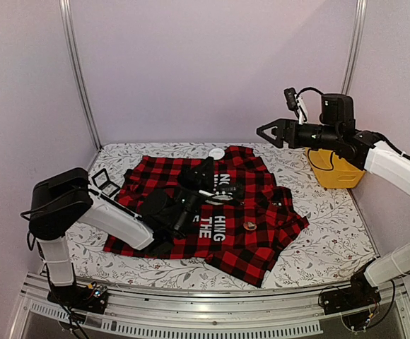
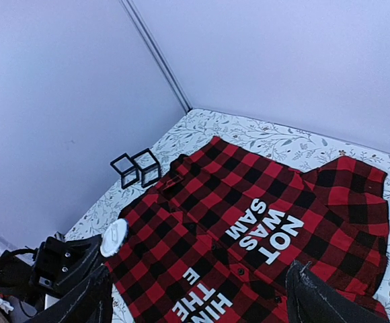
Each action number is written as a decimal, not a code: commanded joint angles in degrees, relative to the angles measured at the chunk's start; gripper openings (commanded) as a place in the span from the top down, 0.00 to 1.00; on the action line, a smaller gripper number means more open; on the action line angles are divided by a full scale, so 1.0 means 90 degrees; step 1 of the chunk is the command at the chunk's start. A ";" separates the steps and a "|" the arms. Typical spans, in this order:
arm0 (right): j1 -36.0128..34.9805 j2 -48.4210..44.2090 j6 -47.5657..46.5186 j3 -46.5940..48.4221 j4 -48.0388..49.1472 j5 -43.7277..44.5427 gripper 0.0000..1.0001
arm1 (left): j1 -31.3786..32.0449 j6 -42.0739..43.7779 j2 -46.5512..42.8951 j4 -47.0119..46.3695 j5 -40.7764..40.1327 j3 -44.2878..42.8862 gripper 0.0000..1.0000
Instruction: Pin the brooch onto the clothing
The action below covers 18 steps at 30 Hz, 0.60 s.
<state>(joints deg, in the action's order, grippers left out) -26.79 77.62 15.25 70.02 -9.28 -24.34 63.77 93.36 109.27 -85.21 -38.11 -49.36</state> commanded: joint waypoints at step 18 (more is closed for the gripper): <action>-0.0305 0.0233 0.1154 -0.0210 -0.0165 -0.2703 0.46 | 0.0694 0.2012 0.0744 -0.2241 0.1137 -0.0638 1.00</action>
<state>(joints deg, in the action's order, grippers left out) -29.26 78.15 23.68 69.63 -11.38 -44.84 69.49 110.61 115.26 -88.05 -28.88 -54.06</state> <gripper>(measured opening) 0.573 0.004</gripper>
